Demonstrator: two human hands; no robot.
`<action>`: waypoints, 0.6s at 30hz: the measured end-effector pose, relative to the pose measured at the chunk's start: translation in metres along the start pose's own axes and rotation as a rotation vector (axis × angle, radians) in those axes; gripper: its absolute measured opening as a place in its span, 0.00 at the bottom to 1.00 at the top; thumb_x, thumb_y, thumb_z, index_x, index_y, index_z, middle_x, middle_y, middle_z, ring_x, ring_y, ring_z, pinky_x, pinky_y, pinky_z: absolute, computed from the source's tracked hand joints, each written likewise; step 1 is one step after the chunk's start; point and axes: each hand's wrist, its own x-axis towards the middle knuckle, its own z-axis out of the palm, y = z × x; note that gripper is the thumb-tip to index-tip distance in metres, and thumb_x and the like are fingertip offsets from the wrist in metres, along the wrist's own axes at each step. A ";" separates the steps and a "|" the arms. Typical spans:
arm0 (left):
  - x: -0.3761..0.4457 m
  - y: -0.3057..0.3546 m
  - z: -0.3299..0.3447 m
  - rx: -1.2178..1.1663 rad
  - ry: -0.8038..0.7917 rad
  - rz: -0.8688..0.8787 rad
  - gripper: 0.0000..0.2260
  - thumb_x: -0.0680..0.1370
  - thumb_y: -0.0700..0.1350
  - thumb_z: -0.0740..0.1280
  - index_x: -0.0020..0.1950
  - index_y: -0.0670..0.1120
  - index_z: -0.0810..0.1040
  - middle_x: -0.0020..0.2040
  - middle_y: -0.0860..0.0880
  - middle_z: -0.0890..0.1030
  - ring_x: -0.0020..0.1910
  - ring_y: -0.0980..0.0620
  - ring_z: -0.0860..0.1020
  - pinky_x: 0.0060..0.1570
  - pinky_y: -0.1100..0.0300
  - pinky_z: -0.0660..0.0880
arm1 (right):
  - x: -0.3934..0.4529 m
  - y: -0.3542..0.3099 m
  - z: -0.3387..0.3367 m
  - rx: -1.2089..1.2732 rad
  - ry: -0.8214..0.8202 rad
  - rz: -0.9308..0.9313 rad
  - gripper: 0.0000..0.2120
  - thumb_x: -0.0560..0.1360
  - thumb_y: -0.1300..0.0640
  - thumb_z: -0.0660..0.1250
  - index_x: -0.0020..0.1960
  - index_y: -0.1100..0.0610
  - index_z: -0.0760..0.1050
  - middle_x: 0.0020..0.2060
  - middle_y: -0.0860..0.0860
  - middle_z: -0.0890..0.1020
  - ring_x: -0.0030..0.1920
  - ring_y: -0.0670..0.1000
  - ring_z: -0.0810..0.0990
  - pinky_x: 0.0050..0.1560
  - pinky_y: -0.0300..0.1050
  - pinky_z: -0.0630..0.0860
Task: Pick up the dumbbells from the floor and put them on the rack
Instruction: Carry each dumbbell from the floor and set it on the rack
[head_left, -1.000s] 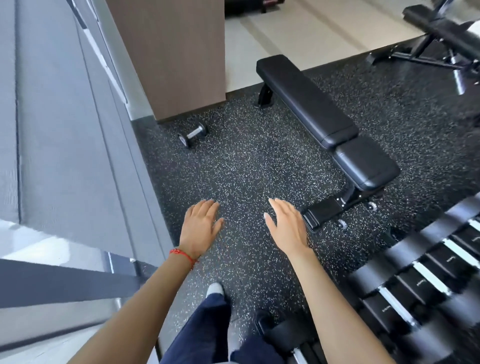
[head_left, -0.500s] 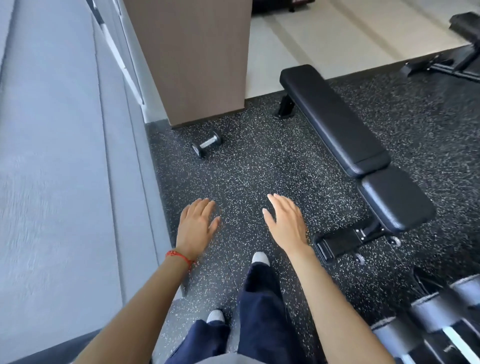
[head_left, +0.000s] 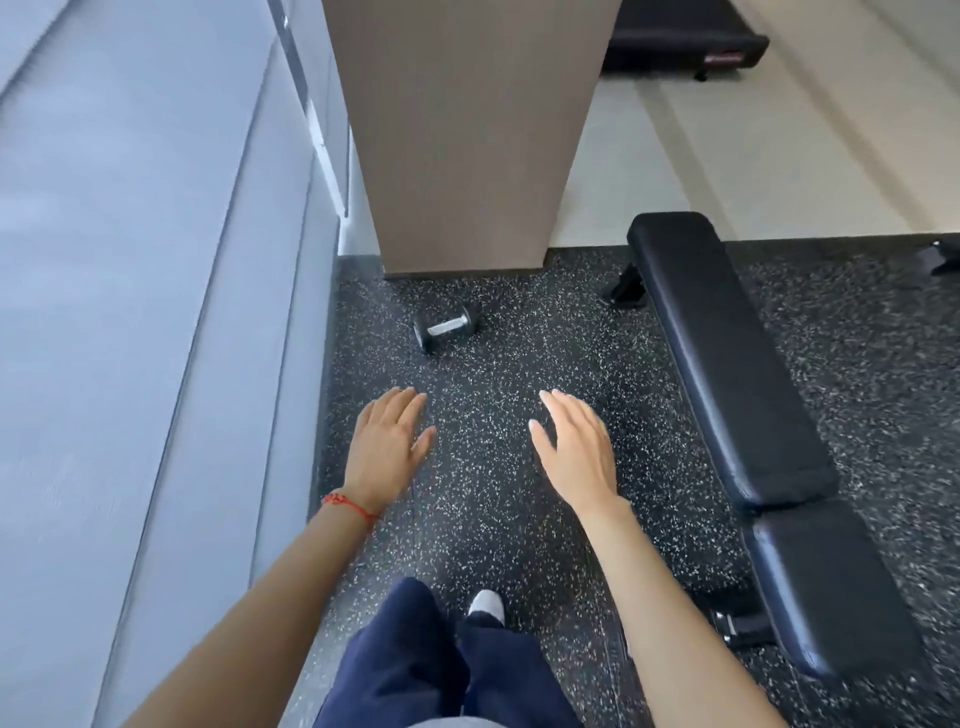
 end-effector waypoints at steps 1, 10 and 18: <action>0.010 0.001 -0.001 -0.008 0.009 -0.009 0.30 0.76 0.59 0.46 0.69 0.43 0.69 0.68 0.42 0.73 0.69 0.42 0.67 0.70 0.47 0.61 | 0.012 0.001 -0.002 0.007 -0.005 -0.007 0.23 0.79 0.48 0.54 0.72 0.55 0.62 0.72 0.53 0.67 0.73 0.52 0.62 0.74 0.50 0.57; 0.134 -0.025 -0.002 -0.036 -0.001 -0.101 0.23 0.79 0.53 0.58 0.71 0.44 0.65 0.72 0.45 0.68 0.73 0.45 0.62 0.72 0.50 0.56 | 0.150 -0.005 -0.001 0.045 -0.033 -0.043 0.23 0.79 0.49 0.55 0.72 0.56 0.62 0.71 0.53 0.68 0.72 0.52 0.63 0.73 0.49 0.57; 0.250 -0.056 -0.019 -0.061 -0.025 -0.135 0.23 0.79 0.53 0.57 0.72 0.45 0.65 0.72 0.45 0.67 0.73 0.45 0.61 0.72 0.51 0.55 | 0.277 -0.023 -0.013 0.034 -0.046 -0.060 0.22 0.79 0.50 0.55 0.71 0.57 0.63 0.71 0.54 0.68 0.72 0.52 0.64 0.73 0.49 0.58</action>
